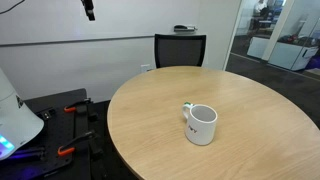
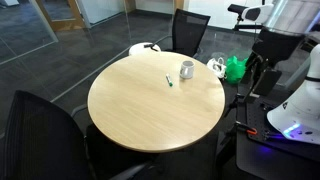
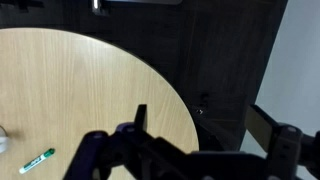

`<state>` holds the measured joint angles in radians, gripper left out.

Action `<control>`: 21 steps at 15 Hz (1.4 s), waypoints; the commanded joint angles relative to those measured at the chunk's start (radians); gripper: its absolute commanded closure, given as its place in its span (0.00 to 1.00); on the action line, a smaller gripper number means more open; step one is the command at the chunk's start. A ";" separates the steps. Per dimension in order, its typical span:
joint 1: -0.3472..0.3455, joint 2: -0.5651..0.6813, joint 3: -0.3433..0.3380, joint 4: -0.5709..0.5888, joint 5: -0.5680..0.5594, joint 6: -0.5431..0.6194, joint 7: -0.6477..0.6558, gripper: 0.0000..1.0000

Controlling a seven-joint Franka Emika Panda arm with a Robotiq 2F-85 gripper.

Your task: Move the white mug to the left side of the table

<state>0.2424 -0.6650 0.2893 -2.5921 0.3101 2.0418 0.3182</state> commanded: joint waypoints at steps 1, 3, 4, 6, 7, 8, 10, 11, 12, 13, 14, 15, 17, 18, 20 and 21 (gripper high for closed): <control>0.000 0.000 -0.001 0.002 -0.001 -0.002 0.000 0.00; 0.000 0.000 -0.001 0.002 -0.001 -0.002 0.000 0.00; 0.000 0.000 -0.001 0.002 -0.001 -0.002 0.000 0.00; 0.000 0.000 -0.001 0.002 -0.001 -0.002 0.000 0.00; 0.000 0.000 -0.001 0.002 -0.001 -0.002 0.000 0.00; -0.001 0.003 0.001 0.003 -0.005 0.003 -0.001 0.00; -0.020 0.010 0.012 0.006 -0.032 0.025 0.014 0.00; -0.035 0.017 0.012 0.010 -0.049 0.037 0.023 0.00; -0.047 0.022 0.009 0.014 -0.067 0.048 0.021 0.00; -0.061 0.027 0.007 0.015 -0.085 0.064 0.023 0.00; -0.080 0.033 0.003 0.018 -0.109 0.080 0.024 0.00; -0.094 0.038 -0.002 0.020 -0.131 0.096 0.018 0.00; -0.129 0.055 -0.019 0.024 -0.182 0.126 0.001 0.00; -0.148 0.064 -0.027 0.027 -0.206 0.140 0.002 0.00; -0.183 0.078 -0.048 0.034 -0.248 0.166 0.006 0.00; -0.201 0.086 -0.061 0.042 -0.266 0.176 0.009 0.00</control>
<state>0.0847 -0.6169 0.2542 -2.5831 0.0941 2.1886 0.3189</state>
